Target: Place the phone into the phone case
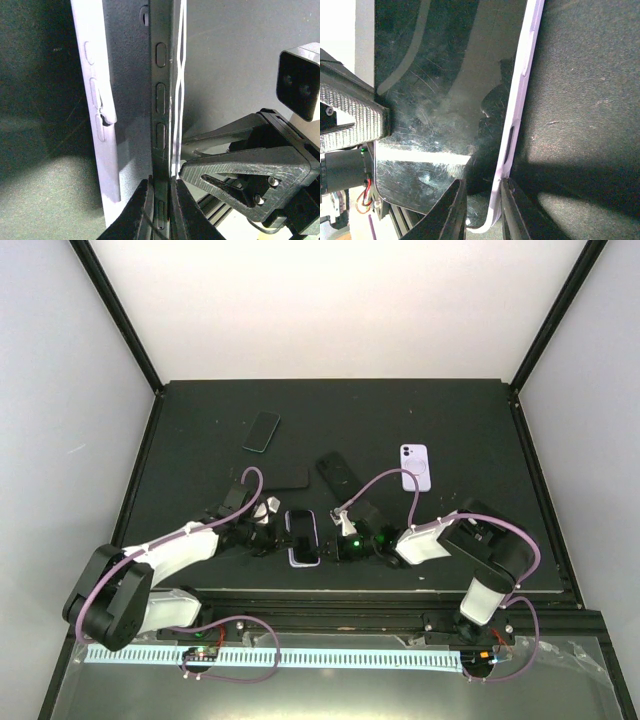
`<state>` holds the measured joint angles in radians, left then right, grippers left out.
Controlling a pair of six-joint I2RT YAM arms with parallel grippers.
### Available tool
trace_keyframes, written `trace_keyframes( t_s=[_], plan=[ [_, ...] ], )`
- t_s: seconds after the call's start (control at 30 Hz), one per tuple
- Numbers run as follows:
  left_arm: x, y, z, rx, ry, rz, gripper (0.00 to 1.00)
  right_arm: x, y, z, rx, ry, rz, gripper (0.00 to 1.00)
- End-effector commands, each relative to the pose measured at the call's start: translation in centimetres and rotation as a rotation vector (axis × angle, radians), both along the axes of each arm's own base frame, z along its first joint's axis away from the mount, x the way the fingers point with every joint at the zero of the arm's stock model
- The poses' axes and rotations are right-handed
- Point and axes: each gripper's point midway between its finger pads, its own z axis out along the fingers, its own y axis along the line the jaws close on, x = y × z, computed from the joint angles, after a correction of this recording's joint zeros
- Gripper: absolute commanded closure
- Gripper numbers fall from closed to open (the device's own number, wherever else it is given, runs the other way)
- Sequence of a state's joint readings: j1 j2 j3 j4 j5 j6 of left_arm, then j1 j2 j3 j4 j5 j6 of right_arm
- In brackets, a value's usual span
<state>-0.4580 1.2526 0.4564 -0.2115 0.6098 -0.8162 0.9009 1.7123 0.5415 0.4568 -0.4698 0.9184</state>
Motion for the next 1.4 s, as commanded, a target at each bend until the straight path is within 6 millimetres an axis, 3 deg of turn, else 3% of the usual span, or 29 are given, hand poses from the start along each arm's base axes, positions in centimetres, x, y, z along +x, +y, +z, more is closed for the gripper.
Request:
trace_keyframes(
  t_s=[0.0, 0.2, 0.53, 0.87, 1.17, 1.37],
  plan=[
    [0.5, 1.9, -2.8, 0.153, 0.004, 0.041, 0.95, -0.3, 0.8, 1.4, 0.043, -0.048, 0.029, 0.79],
    [0.0, 2.1, -3.7, 0.168, 0.029, 0.036, 0.92, -0.5, 0.5, 0.8, 0.042, -0.034, 0.014, 0.80],
    [0.4, 2.7, -2.9, 0.211, 0.001, 0.031, 0.77, -0.3, 0.2, 0.8, 0.029, -0.042, 0.004, 0.81],
    [1.3, 3.7, -0.1, 0.240, -0.087, 0.074, 0.57, 1.3, -0.8, 1.8, -0.030, -0.110, -0.046, 0.75],
    [3.0, 4.1, 1.0, 0.264, -0.149, 0.078, 0.53, 3.4, 0.4, 3.1, 0.012, -0.120, -0.077, 0.70],
    [4.0, 4.4, -0.2, 0.283, -0.151, 0.050, 0.63, 4.5, 1.5, 2.5, 0.010, -0.095, -0.102, 0.70]
  ],
)
